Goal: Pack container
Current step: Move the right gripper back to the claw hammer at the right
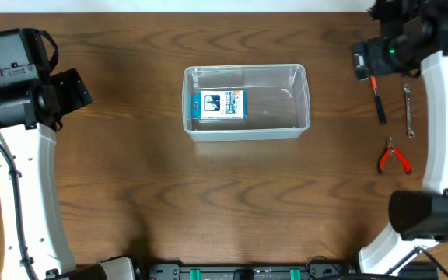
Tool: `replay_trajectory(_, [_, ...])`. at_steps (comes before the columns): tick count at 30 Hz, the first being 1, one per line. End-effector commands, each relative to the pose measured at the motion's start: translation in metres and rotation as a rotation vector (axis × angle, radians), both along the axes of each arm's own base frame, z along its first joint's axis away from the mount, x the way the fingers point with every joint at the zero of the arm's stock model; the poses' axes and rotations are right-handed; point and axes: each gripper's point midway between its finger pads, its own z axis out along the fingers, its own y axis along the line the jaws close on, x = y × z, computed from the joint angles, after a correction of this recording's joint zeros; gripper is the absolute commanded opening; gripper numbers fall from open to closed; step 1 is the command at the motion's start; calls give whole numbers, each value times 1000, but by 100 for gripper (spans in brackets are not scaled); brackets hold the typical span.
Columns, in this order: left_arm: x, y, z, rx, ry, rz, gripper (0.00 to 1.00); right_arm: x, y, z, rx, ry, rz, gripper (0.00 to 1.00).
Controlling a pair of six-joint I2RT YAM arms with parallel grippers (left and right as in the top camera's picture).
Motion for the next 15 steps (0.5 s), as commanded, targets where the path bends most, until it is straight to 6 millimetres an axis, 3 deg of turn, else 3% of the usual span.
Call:
replay_trajectory(1, [-1, 5, 1, 26, 10, 3, 98, 19, -18, -19, -14, 4, -1, 99])
replay_trajectory(3, [-1, 5, 1, 26, 10, 3, 98, 36, -27, -29, -3, -18, -45, 99])
replay_trajectory(7, [-1, 5, 1, 26, 10, 3, 98, 63, -42, -69, 1, 5, -81, 99])
replay_trajectory(12, [-1, 5, 1, 26, 10, 3, 98, 61, -59, -136, -31, 168, -194, 99])
replay_trajectory(15, [-1, 5, 1, 26, 10, 3, 98, 56, -59, -165, -15, 248, -221, 99])
